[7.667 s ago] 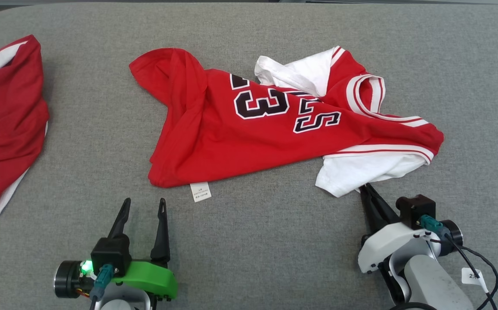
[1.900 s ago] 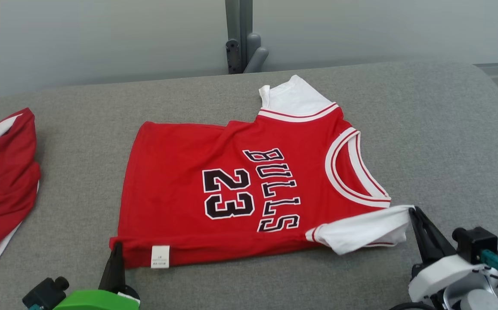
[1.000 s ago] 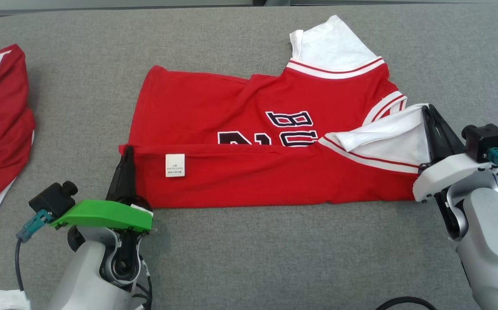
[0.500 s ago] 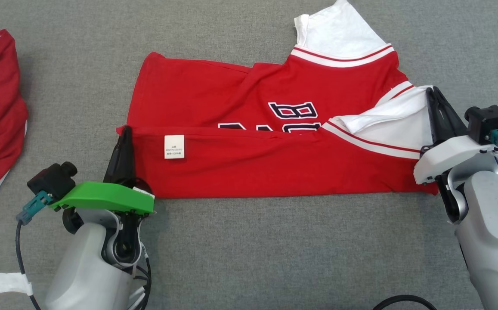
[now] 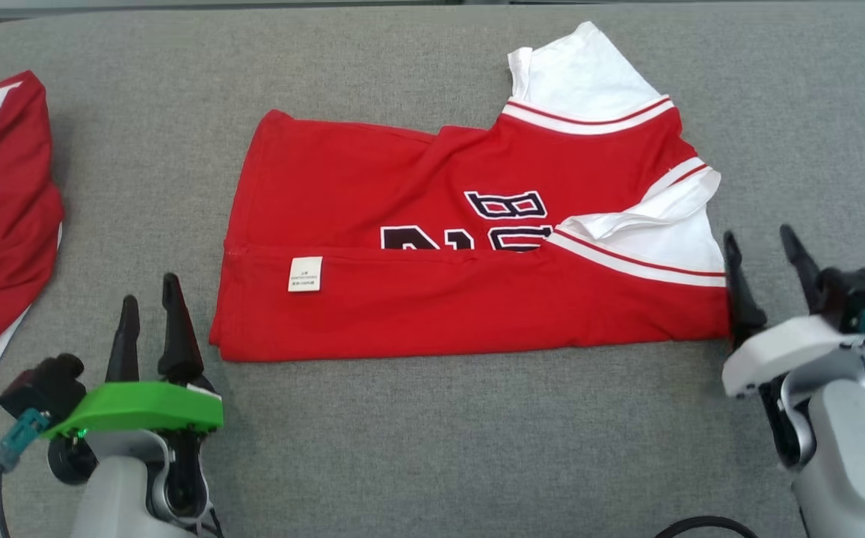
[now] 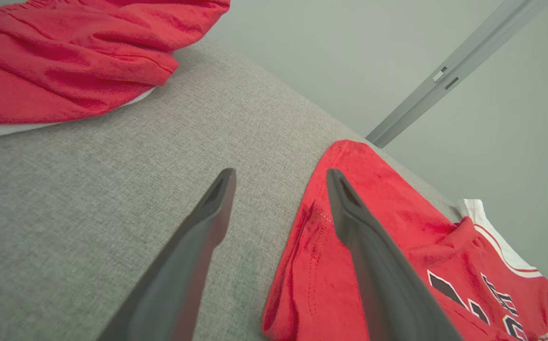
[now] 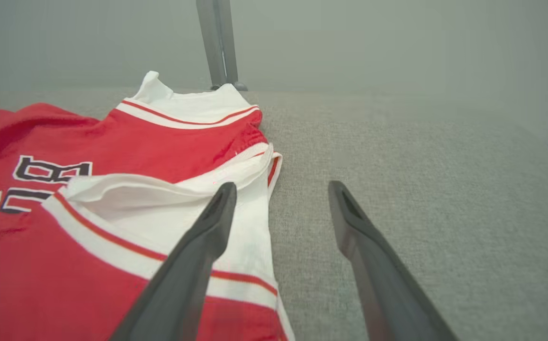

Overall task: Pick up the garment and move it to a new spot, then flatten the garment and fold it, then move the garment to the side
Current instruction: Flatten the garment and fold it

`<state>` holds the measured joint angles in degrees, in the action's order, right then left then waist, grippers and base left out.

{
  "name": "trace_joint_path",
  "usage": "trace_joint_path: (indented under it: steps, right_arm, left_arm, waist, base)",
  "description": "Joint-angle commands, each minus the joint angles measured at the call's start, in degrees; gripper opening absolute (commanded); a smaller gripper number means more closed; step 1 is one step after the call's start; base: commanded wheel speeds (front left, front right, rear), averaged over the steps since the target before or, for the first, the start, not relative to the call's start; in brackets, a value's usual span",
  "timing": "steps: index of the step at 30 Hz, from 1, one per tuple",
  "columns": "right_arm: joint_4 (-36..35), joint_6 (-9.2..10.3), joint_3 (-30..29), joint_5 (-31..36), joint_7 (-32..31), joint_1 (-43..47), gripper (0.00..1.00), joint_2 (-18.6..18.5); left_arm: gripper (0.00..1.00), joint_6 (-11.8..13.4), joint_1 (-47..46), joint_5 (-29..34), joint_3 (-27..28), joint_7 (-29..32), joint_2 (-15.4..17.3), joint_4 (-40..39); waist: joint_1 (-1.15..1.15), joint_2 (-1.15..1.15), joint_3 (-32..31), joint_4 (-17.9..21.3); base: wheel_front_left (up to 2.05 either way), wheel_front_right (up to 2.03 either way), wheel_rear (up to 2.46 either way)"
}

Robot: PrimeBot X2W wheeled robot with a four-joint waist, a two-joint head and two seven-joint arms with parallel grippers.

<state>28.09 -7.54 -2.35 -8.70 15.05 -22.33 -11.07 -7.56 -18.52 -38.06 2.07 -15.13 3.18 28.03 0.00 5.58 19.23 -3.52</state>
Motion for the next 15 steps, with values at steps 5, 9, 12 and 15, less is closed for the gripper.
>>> trace_joint_path:
  steps: [5, 9, 12, 15]
  right_arm:
    - [0.8, 0.11, 2.0, -2.2, 0.1, 7.6, 1.0, 0.7]
    - [2.0, 0.11, 2.3, -3.0, 0.1, 9.9, 1.0, 1.1]
    - [3.4, 0.11, 2.2, -3.4, 0.1, 9.9, 1.0, 1.4]
    - [5.7, 0.11, 2.1, -4.0, 0.1, 9.1, 1.0, 1.8]
  left_arm:
    - [1.0, 0.1, 6.1, 2.2, 0.1, 0.0, -0.2, -0.9]
    - [1.0, 0.1, 8.5, 2.0, -1.1, 0.0, -0.2, -0.5]
    - [1.0, 0.1, 9.1, 1.8, -1.9, 0.0, -0.1, -0.6]
    - [1.0, 0.1, 9.1, 1.8, -2.8, 0.0, -0.2, -0.5]
  waist:
    - [0.0, 0.0, -2.4, 1.2]
    - [0.0, 0.0, -2.9, 1.3]
    - [0.0, 0.0, -2.9, 1.2]
    - [0.0, 0.0, -2.7, 0.7]
  base:
    - [0.0, 0.0, 0.0]
    - [0.0, 0.0, 0.0]
    - [0.0, 0.0, 0.0]
    - [0.0, 0.0, 0.0]
